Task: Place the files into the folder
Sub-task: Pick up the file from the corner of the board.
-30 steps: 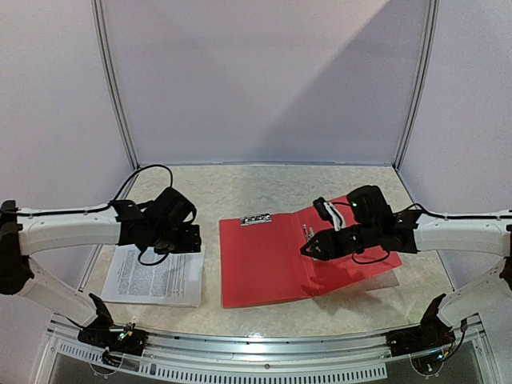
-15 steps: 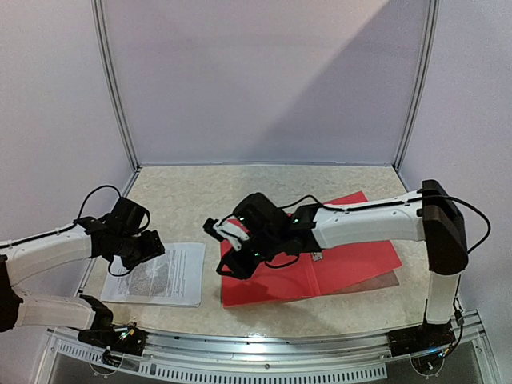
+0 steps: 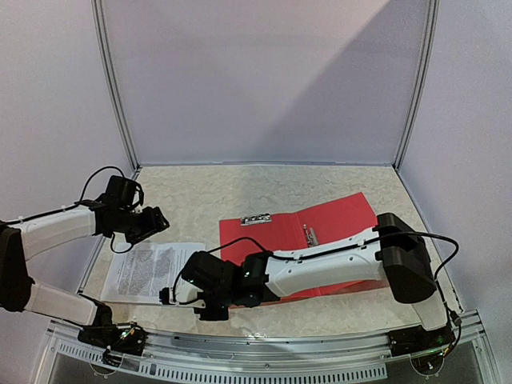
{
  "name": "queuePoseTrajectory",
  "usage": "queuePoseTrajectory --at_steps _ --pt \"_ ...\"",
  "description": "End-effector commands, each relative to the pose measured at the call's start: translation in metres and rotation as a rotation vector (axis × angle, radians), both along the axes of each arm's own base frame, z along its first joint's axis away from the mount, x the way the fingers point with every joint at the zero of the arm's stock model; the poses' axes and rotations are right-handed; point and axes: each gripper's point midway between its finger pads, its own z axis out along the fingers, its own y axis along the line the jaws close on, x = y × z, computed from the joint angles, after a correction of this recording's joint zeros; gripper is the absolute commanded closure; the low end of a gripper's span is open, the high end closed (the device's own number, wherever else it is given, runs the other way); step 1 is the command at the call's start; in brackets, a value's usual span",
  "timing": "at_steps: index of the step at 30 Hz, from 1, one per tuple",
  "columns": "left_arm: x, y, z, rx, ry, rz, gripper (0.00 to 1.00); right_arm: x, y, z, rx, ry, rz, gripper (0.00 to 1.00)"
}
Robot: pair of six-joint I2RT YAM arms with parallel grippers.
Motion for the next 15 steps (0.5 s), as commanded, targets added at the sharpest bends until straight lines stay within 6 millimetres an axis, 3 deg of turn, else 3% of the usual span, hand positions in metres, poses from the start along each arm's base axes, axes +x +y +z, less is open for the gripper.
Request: queuePoseTrajectory --at_steps 1,15 --pt "0.007 -0.005 0.003 -0.029 -0.032 -0.069 0.24 0.017 -0.003 -0.025 -0.086 -0.120 0.006 0.78" --pt "0.006 -0.003 -0.015 -0.077 -0.005 -0.089 0.26 0.023 -0.003 -0.046 -0.114 -0.158 -0.011 0.78"
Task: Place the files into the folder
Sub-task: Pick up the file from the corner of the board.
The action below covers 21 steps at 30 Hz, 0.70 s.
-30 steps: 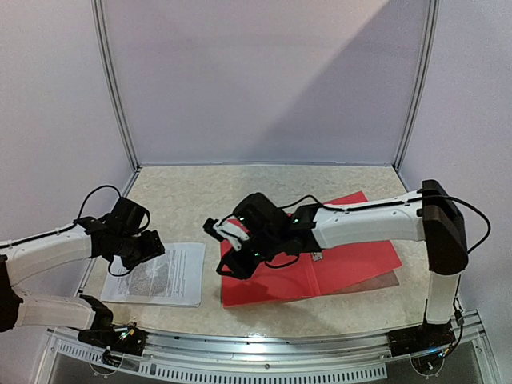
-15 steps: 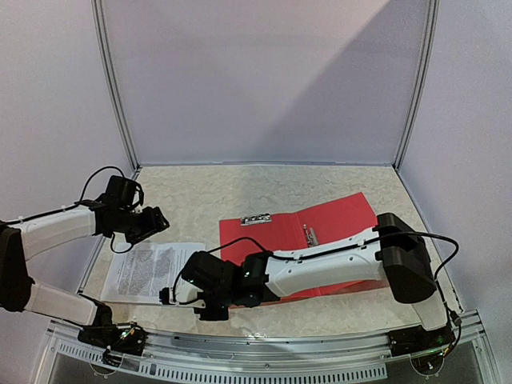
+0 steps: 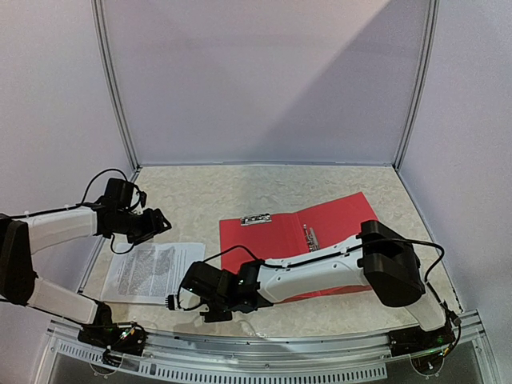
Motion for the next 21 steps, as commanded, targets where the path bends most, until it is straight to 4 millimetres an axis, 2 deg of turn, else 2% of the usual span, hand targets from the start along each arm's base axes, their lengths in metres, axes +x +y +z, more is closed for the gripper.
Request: queuePoseTrajectory --at_steps 1,9,21 --pt "0.001 0.001 -0.005 -0.017 -0.001 -0.015 0.26 0.005 0.005 -0.009 -0.008 -0.031 0.000 0.78" --pt "0.001 0.004 -0.006 -0.023 0.003 -0.009 0.27 0.006 0.009 -0.014 -0.008 -0.037 0.012 0.80" --pt "0.002 0.006 -0.008 -0.026 0.008 -0.002 0.28 0.010 0.015 -0.010 0.017 -0.056 0.006 0.87"
